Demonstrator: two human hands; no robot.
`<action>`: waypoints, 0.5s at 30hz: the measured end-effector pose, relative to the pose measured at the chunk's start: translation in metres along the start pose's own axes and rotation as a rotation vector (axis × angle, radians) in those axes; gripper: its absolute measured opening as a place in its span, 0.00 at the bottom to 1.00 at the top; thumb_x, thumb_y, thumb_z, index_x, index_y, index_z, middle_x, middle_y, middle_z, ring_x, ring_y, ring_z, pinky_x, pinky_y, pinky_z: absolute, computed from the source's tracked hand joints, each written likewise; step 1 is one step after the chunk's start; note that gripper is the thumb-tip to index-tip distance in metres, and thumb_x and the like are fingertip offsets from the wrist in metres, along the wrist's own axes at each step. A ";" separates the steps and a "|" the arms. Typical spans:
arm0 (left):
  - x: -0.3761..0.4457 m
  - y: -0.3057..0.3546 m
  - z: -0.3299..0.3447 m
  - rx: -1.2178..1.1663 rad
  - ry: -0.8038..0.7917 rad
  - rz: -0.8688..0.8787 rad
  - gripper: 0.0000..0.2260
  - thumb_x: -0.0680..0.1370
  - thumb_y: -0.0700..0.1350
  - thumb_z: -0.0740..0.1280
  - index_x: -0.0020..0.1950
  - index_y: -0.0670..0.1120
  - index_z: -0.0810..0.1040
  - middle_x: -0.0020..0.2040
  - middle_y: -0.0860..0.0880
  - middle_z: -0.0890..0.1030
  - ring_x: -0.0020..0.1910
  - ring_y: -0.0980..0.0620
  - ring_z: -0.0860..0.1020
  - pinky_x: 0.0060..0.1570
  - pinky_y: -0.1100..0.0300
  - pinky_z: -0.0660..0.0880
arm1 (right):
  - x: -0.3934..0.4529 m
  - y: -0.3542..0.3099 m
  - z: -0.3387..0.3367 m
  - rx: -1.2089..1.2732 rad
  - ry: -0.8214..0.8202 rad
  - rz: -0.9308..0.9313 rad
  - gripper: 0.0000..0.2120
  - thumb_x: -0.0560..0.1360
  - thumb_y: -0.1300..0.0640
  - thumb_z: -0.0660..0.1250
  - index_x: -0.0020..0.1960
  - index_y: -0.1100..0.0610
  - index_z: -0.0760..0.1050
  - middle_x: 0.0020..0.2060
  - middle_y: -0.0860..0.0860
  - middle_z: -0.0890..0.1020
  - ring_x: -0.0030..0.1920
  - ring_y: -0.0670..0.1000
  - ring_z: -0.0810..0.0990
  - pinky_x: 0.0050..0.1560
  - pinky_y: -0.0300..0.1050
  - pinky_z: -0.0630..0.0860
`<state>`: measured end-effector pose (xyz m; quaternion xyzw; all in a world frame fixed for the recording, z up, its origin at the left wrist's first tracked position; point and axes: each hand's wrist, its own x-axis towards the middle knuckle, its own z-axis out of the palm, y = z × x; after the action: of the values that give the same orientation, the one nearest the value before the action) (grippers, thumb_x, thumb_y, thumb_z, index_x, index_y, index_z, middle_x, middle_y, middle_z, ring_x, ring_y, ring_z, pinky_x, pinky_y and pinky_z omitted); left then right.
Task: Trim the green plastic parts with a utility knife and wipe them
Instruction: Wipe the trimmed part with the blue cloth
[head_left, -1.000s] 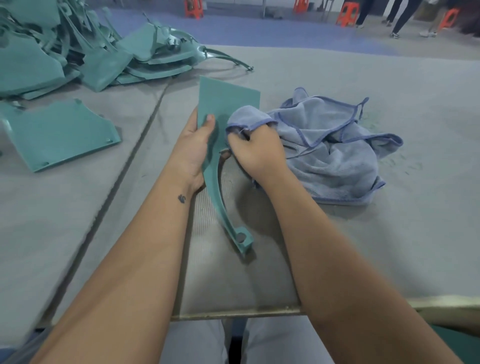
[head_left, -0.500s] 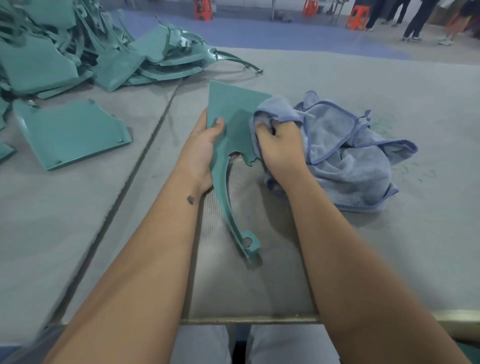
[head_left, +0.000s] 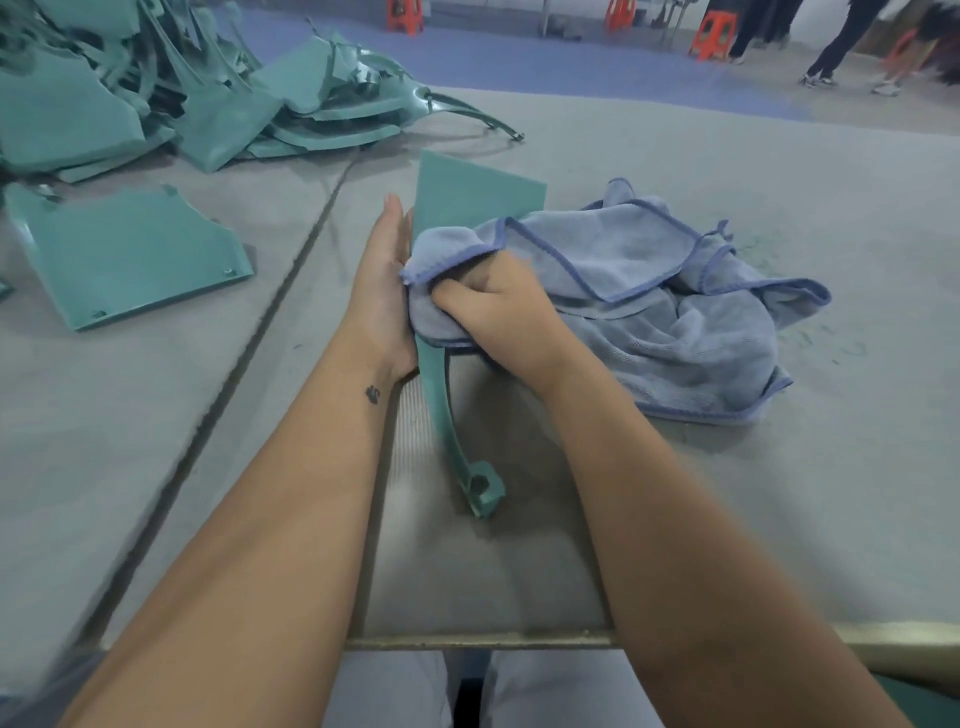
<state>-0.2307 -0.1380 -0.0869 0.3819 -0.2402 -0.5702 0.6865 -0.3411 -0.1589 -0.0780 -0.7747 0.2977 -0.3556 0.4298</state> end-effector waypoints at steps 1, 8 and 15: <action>0.003 0.002 0.003 -0.015 0.022 0.000 0.27 0.82 0.59 0.52 0.38 0.48 0.84 0.33 0.50 0.84 0.32 0.56 0.83 0.29 0.65 0.77 | 0.000 0.001 0.003 -0.026 0.030 -0.026 0.23 0.73 0.66 0.62 0.24 0.51 0.61 0.20 0.43 0.64 0.26 0.44 0.61 0.29 0.38 0.58; 0.001 0.001 0.013 -0.091 0.002 -0.002 0.21 0.82 0.57 0.53 0.58 0.45 0.79 0.56 0.46 0.83 0.54 0.47 0.82 0.53 0.56 0.79 | 0.001 0.018 -0.010 -0.334 0.166 0.014 0.07 0.71 0.69 0.64 0.36 0.61 0.71 0.34 0.56 0.76 0.37 0.53 0.73 0.39 0.46 0.67; 0.000 0.005 0.010 0.110 0.145 -0.105 0.16 0.80 0.56 0.62 0.54 0.45 0.78 0.32 0.51 0.84 0.35 0.53 0.84 0.30 0.65 0.78 | -0.008 0.003 -0.004 -0.263 -0.139 -0.092 0.11 0.68 0.71 0.69 0.39 0.56 0.74 0.37 0.52 0.77 0.42 0.52 0.75 0.44 0.46 0.73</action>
<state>-0.2357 -0.1403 -0.0767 0.4712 -0.2005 -0.5622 0.6494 -0.3492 -0.1562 -0.0810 -0.8599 0.2754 -0.2784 0.3273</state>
